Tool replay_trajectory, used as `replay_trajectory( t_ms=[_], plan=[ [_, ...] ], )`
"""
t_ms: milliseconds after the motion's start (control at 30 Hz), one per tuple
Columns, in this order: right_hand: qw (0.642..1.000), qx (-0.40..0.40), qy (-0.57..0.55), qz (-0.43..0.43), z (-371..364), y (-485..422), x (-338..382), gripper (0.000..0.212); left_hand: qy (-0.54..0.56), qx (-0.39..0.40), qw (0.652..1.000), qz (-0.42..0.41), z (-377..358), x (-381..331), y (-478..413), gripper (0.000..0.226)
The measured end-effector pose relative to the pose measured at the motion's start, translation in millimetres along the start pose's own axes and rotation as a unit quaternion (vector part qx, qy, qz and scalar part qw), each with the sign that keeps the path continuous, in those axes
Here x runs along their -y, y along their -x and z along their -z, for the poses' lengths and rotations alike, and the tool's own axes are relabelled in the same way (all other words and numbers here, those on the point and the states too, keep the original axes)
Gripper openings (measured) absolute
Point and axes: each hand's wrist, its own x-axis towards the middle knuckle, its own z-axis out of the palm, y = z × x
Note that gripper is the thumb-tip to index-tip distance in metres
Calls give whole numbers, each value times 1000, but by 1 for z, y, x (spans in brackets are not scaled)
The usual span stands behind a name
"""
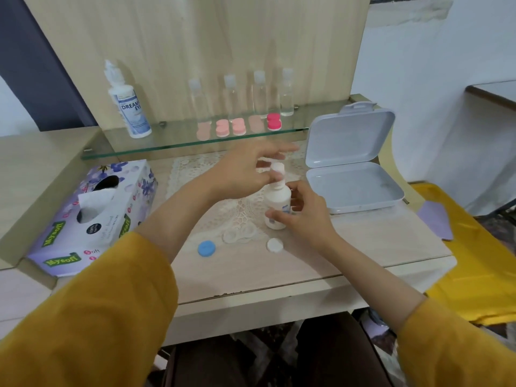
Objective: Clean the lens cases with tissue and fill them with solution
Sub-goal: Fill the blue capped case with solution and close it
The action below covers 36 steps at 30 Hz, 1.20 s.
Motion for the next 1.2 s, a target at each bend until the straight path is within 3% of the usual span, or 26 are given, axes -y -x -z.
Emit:
replay_trajectory(
  t_ms=[67,200,333,400,500,633,767,833,1067,1200],
  plan=[
    [1000,3,-6,-1,-1,2,-1,45,5,18,1000,-12,0,4,3,42],
    [1000,1,-9,3,-3,2,-2,45,-17,-68,998,7,-7,6,0,29],
    [1000,5,-18,1,-2,1,-4,43,26,16,1000,-8,-4,6,1,45],
    [1000,5,-20,0,-2,1,-4,43,20,18,1000,1,-3,7,1,41],
    [999,6,-34,-9,-3,2,-4,45,-39,-52,998,22,-6,5,-2,15],
    [999,4,-50,-17,-4,8,-2,45,-73,-172,981,50,-11,7,-7,36],
    [998,-3,-62,-21,-4,11,-3,46,5,-227,972,53,-3,6,0,27],
    [997,-1,-76,-23,-4,12,-5,45,17,-227,971,75,1,14,14,18],
    [993,36,-110,-4,0,15,-4,38,57,-240,944,220,-15,75,89,28],
    [997,52,-35,36,4,8,-2,39,34,-232,939,253,-18,100,112,22]
  ],
)
